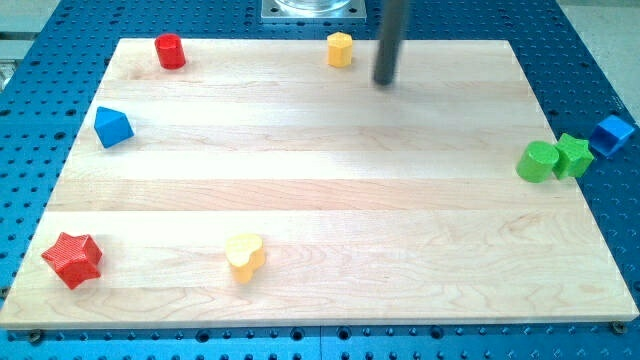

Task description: Push the triangle towards the bottom of the board

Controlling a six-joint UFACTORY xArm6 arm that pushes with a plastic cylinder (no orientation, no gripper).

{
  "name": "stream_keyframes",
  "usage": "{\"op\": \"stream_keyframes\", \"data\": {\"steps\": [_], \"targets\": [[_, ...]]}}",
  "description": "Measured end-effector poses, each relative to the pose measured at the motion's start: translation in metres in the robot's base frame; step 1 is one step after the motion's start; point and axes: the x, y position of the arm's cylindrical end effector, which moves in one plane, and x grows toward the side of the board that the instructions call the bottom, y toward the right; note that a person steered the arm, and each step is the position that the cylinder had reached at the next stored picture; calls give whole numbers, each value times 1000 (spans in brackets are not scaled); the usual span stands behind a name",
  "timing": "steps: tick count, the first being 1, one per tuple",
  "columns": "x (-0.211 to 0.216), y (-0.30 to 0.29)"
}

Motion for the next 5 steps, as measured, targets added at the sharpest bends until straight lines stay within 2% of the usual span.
{"op": "stream_keyframes", "data": {"steps": [1, 2, 3, 5], "targets": [[-1, -112], [-33, -165], [5, -255], [73, -291]]}}
